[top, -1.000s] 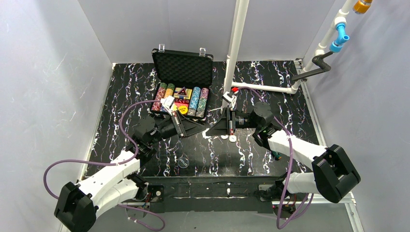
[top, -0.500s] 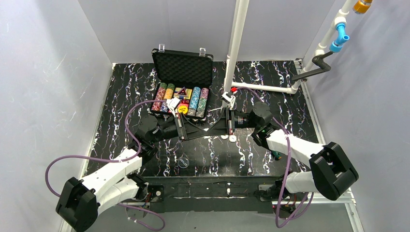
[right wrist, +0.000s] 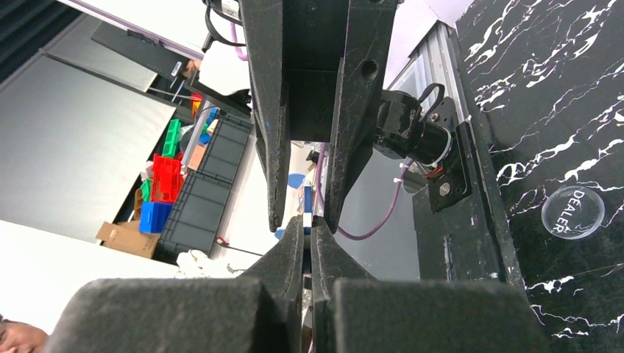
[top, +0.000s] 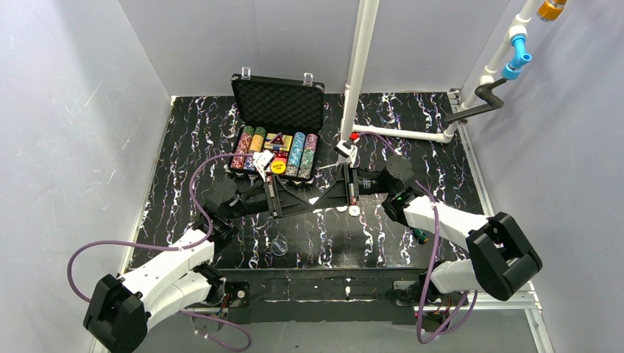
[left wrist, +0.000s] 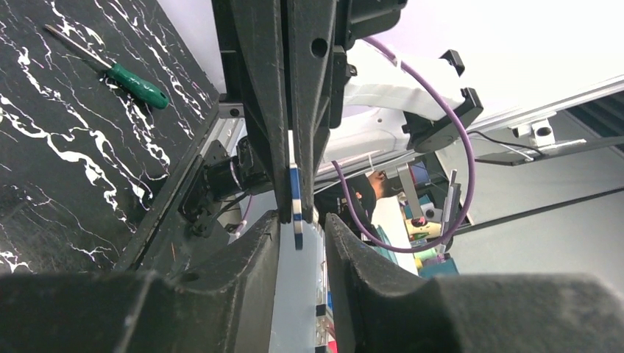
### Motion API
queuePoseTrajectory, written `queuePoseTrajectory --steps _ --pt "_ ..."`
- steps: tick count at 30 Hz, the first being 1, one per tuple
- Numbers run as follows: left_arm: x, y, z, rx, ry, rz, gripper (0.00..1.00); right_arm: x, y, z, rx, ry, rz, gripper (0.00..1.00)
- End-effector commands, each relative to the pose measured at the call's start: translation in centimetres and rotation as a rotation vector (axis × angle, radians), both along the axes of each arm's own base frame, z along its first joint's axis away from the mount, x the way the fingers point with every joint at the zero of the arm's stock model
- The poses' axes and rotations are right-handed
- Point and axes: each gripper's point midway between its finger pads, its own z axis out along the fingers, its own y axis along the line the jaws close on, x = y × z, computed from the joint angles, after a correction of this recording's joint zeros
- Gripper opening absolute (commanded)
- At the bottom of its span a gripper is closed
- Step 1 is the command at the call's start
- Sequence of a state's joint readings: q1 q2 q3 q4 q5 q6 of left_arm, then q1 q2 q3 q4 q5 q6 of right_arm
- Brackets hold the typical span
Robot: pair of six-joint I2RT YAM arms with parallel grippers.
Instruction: Pack up texas hold em set
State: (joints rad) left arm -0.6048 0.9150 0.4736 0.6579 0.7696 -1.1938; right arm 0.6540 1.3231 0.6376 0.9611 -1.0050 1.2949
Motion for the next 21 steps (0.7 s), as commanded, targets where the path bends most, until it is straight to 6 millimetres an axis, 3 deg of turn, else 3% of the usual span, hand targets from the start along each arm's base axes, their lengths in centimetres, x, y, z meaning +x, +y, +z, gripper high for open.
queuePoseTrajectory --steps 1,6,9,14,16,21 --pt "-1.7 0.5 1.0 -0.035 -0.072 -0.064 0.28 -0.6 -0.5 0.7 0.049 -0.038 0.042 0.01" --pt "-2.3 0.4 0.1 -0.008 -0.054 -0.115 0.24 -0.9 -0.5 0.8 0.046 -0.039 0.09 0.01" --pt "-1.9 0.2 0.1 -0.01 -0.052 -0.105 0.17 -0.9 -0.4 0.9 0.045 -0.046 0.1 0.01" --pt "-0.5 0.0 0.1 0.001 -0.017 -0.036 0.1 -0.6 -0.1 0.6 0.015 -0.057 0.074 0.01" --pt "0.3 0.0 -0.4 0.015 0.021 0.012 0.0 -0.5 0.1 0.3 -0.01 -0.065 0.053 0.01" --pt "1.7 0.0 -1.9 0.064 0.134 0.089 0.01 -0.4 0.8 0.0 -0.055 -0.11 0.019 0.01"
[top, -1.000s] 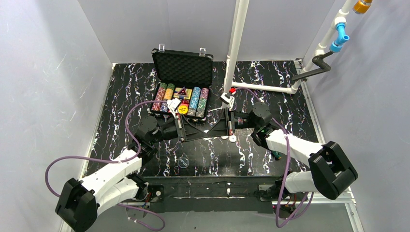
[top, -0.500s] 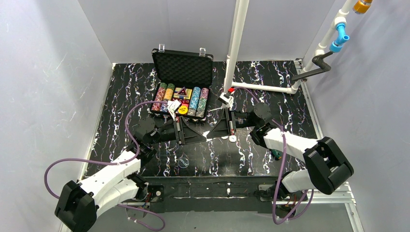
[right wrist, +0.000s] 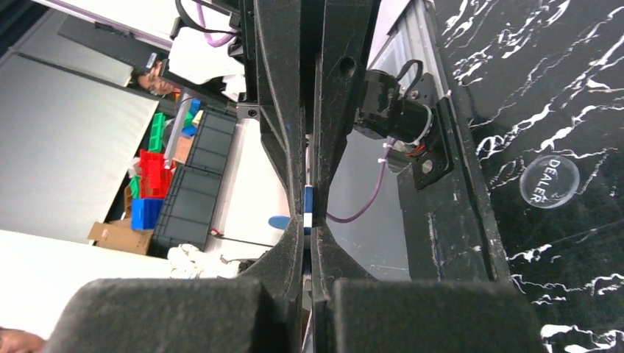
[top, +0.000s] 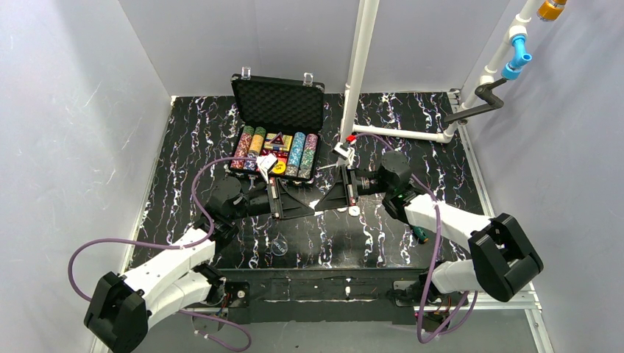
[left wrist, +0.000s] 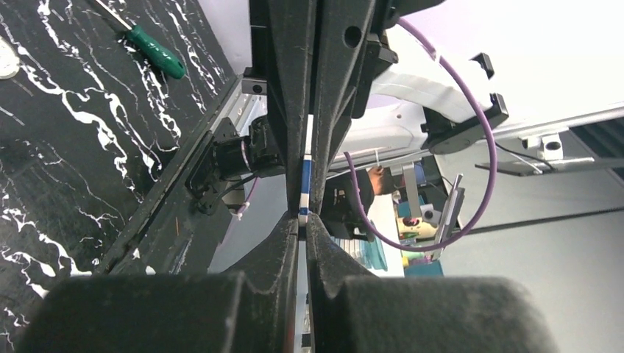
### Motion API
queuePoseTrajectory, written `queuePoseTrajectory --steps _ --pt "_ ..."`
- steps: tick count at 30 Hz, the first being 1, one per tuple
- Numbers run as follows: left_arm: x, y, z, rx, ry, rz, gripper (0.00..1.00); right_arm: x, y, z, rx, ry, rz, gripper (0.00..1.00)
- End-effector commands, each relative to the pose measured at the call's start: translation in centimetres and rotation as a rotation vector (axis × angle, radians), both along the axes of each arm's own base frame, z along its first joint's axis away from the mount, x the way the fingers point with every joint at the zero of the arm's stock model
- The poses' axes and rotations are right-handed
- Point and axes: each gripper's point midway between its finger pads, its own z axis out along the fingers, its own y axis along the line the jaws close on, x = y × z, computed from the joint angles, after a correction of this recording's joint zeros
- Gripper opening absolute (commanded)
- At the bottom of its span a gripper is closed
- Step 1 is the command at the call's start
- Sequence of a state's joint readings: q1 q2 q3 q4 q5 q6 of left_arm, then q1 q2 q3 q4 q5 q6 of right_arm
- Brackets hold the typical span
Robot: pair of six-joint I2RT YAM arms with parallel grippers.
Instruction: Pack up texas hold em set
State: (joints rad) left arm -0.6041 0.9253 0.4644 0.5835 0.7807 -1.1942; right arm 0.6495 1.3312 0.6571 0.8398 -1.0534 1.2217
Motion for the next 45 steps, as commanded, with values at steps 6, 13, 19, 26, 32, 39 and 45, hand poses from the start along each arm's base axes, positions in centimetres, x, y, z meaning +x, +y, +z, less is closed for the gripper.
queuePoseTrajectory --steps 6,13,19,26,32,39,45 --pt "2.2 -0.1 0.3 -0.01 0.057 0.114 0.13 0.1 1.2 1.3 0.004 -0.118 -0.017 0.01" --pt "2.3 0.9 -0.3 0.032 0.024 0.179 0.0 0.3 1.2 1.2 -0.011 -0.109 -0.033 0.16" --pt "3.4 3.3 -1.5 0.174 0.01 0.34 0.0 4.1 -0.8 -1.7 -0.235 -0.086 -0.327 0.76" --pt "6.6 9.4 -4.0 0.556 0.105 0.634 0.0 8.0 -7.2 -6.7 -0.457 0.077 -0.571 0.83" --pt "10.0 15.3 -7.8 0.746 0.475 0.808 0.0 7.3 -9.2 -9.2 -0.544 0.092 -0.575 0.83" --pt "16.1 19.4 -10.0 0.753 0.623 0.992 0.0 6.3 -9.4 -10.5 -0.557 0.122 -0.548 0.82" --pt "19.9 21.2 -11.3 0.742 0.722 1.045 0.0 5.8 -9.9 -10.9 -0.566 0.124 -0.554 0.82"
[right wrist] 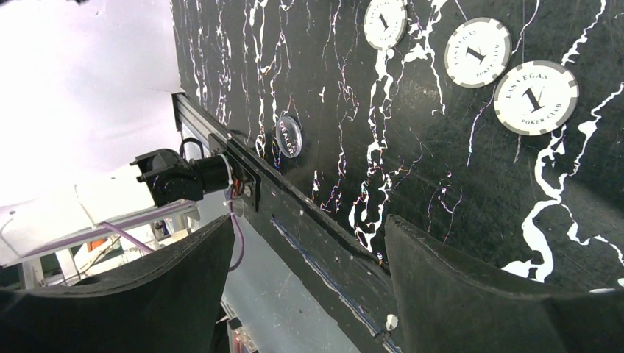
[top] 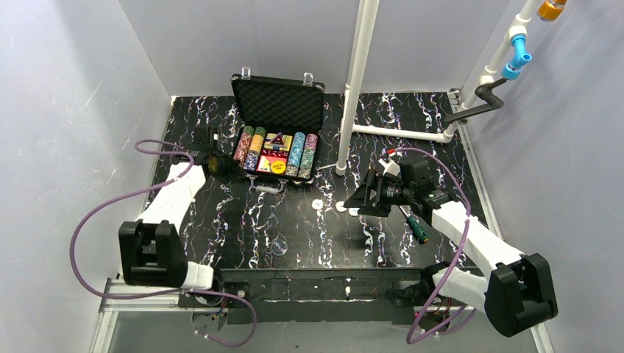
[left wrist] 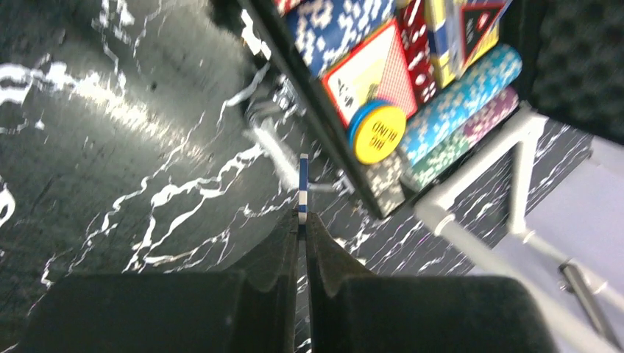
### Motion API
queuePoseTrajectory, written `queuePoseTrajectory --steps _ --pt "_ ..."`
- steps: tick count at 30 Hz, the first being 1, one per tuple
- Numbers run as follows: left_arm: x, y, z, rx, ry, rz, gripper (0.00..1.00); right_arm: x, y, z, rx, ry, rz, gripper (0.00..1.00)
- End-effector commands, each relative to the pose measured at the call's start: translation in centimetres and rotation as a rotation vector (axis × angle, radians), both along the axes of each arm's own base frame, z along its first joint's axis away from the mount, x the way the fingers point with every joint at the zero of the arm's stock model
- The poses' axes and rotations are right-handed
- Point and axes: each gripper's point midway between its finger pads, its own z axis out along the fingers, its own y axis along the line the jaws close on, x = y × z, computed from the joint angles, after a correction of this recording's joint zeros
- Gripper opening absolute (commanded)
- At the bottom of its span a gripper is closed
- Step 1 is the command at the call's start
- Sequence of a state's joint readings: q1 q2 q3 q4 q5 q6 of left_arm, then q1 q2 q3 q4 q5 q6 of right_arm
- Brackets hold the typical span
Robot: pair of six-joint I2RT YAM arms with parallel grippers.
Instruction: Pack up texas hold em set
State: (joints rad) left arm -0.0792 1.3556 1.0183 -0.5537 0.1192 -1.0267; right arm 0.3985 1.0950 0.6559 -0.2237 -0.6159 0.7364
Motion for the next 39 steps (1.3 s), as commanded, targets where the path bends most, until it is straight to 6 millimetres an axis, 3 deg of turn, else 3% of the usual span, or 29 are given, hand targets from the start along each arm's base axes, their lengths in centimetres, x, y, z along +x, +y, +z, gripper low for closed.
queuePoseTrajectory --steps 1,19,39 --pt "3.0 1.2 0.8 -0.012 -0.008 0.065 0.0 -0.4 -0.4 0.5 0.007 -0.035 0.011 0.82" --pt "4.6 1.2 -2.3 -0.083 0.107 0.208 0.0 -0.3 -0.5 0.5 0.005 -0.025 0.005 0.82" --pt "6.4 0.9 -3.0 -0.116 0.114 0.253 0.0 -0.4 -0.7 0.0 0.005 -0.014 0.0 0.82"
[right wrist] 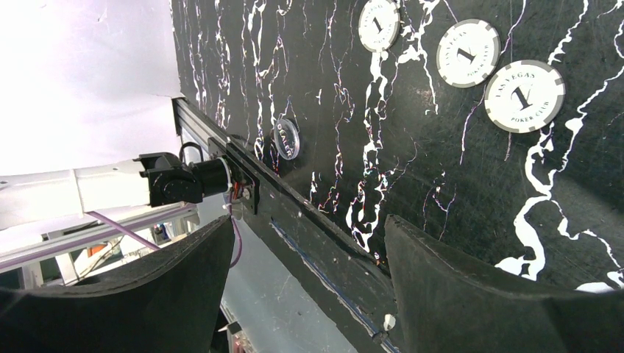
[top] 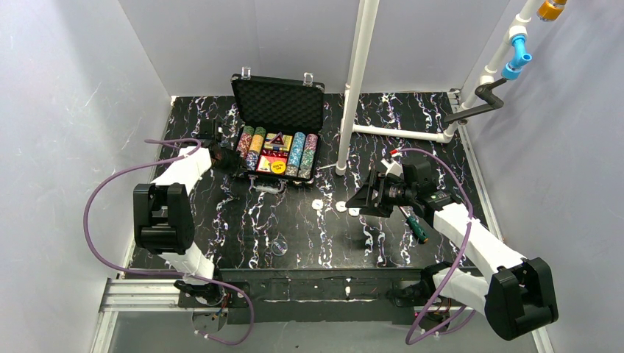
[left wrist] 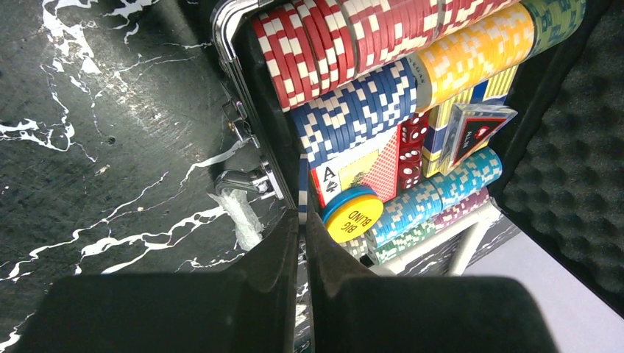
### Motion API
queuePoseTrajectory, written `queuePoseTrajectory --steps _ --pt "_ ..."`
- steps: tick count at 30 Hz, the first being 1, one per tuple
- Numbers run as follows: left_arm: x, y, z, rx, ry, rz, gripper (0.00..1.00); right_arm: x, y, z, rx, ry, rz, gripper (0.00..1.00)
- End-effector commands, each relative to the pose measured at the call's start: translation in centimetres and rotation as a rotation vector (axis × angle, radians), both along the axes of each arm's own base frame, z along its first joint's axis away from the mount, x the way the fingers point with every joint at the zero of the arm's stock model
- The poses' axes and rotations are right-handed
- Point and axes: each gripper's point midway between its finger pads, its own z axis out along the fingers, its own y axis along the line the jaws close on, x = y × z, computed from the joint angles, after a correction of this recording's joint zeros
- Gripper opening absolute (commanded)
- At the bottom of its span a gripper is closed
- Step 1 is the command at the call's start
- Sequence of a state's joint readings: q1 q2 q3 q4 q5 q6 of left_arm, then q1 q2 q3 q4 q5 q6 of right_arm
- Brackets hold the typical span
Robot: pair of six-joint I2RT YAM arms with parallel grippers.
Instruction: Pack up texas hold em set
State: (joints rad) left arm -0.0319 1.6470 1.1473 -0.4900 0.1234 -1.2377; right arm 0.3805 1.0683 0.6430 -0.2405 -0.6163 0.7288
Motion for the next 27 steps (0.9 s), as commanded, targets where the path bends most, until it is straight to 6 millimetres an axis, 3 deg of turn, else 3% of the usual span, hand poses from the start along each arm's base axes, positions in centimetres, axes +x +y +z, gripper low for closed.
queuePoseTrajectory --steps 1,27 --pt "0.8 0.0 1.0 -0.019 -0.02 0.031 0.0 -0.2 -0.1 0.1 0.008 -0.011 0.013 0.82" --pt "1.5 -0.6 -0.5 -0.107 0.013 0.14 0.0 -0.3 -0.1 -0.3 0.012 0.002 0.013 0.82"
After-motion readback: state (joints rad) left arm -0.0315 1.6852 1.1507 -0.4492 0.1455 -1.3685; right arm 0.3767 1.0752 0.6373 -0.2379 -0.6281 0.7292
